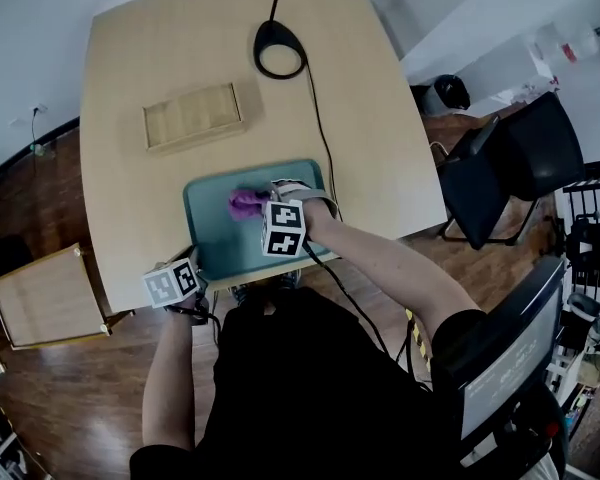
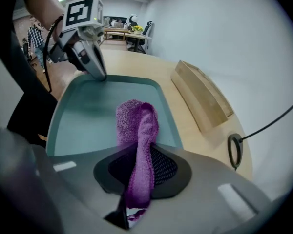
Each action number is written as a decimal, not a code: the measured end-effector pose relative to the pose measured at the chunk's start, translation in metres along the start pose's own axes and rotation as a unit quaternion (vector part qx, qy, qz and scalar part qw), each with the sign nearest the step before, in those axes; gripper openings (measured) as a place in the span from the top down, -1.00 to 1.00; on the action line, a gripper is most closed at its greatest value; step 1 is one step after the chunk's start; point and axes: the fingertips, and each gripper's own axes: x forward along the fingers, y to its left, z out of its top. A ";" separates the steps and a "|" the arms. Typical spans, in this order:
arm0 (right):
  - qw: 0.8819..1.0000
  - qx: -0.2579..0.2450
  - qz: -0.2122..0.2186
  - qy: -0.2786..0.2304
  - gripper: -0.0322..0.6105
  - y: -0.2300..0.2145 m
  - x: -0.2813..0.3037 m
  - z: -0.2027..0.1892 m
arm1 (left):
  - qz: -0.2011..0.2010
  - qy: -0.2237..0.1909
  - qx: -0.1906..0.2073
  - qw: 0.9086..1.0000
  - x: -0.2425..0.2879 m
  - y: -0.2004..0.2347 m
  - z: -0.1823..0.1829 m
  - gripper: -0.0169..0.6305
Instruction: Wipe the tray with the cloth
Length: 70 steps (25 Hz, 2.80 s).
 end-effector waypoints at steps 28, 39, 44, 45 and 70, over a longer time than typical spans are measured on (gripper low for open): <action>1.000 -0.011 0.017 0.015 0.71 -0.013 0.025 0.032 | -0.022 -0.007 0.004 1.000 0.008 -0.015 0.002 0.83; 1.000 0.010 -0.003 0.020 0.72 -0.021 0.034 0.066 | -0.039 -0.005 -0.004 0.999 0.007 -0.015 0.002 0.82; 0.998 -0.037 0.043 -0.004 0.72 0.046 0.020 0.082 | -0.042 -0.003 -0.003 0.999 0.006 -0.013 0.002 0.81; 0.998 -0.047 0.049 -0.006 0.72 0.058 0.017 0.083 | -0.043 -0.004 -0.002 0.999 0.007 -0.013 0.002 0.81; 0.824 0.554 -0.107 -0.051 0.72 0.004 -0.102 -0.131 | -0.083 -0.037 0.036 0.995 -0.033 -0.003 0.028 0.71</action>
